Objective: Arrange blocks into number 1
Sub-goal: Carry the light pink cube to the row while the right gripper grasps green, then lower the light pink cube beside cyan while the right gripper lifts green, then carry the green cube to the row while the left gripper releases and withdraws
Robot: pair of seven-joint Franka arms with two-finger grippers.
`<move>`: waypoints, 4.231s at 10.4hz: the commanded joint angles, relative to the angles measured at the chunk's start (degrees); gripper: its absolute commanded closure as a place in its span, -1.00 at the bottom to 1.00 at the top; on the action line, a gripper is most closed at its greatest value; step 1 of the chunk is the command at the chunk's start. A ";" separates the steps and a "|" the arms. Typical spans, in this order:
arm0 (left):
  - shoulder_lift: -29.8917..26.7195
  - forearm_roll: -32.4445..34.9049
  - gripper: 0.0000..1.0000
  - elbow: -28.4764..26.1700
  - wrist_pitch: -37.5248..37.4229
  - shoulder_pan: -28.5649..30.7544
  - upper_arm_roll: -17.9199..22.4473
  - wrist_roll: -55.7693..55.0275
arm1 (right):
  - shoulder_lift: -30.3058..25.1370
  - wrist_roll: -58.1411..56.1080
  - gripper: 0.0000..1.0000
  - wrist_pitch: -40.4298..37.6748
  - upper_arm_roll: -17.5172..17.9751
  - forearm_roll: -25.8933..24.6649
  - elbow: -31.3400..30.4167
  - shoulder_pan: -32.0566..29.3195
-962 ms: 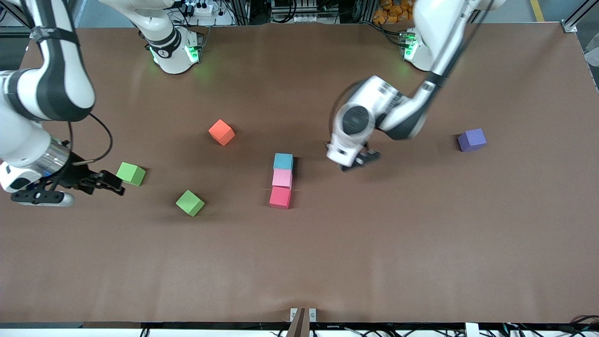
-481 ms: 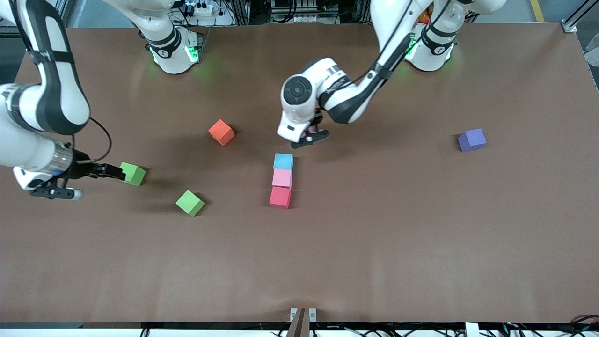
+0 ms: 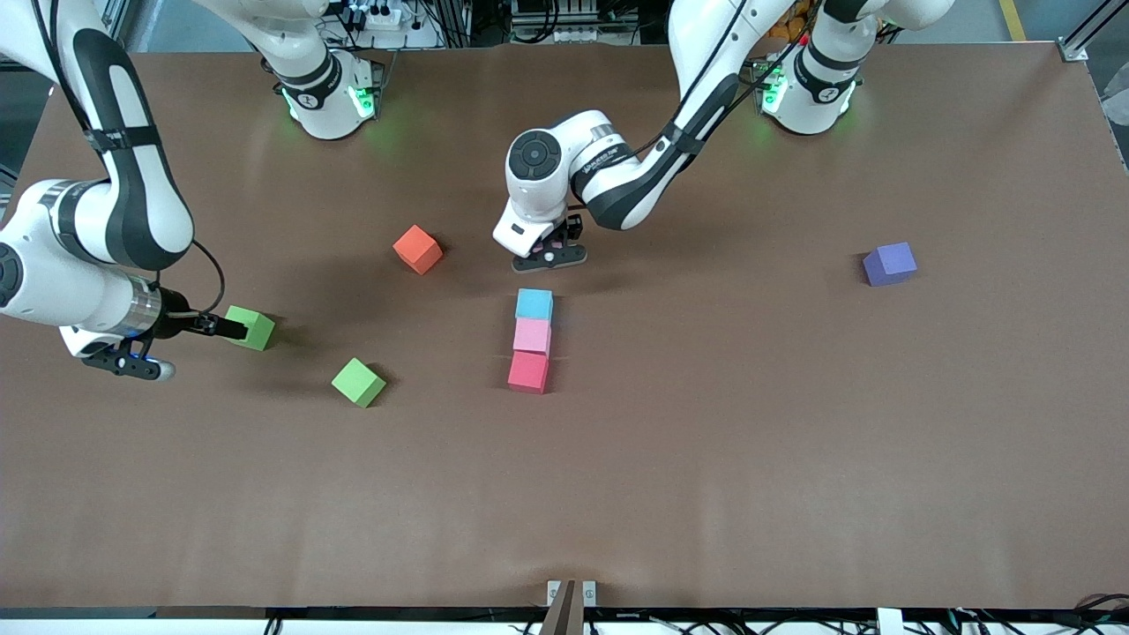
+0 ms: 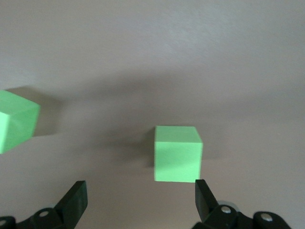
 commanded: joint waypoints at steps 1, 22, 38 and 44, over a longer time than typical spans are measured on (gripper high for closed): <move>1.34 1.03 1.00 1.32 0.06 -0.39 0.47 6.26 | 2.14 1.59 -1.00 0.67 -2.46 -1.75 -1.51 0.29; 11.01 -0.02 1.00 13.09 -0.03 -0.47 2.76 8.22 | 10.07 0.80 -0.43 7.71 -6.25 -3.69 -1.33 4.42; -10.41 1.29 -1.00 12.48 -21.90 13.02 2.76 9.07 | -2.58 10.52 -0.18 3.23 -7.13 5.01 0.69 24.25; -17.55 0.68 -1.00 12.48 -25.93 35.11 2.32 23.65 | -3.89 20.55 -0.18 3.84 -6.87 11.08 -1.67 38.50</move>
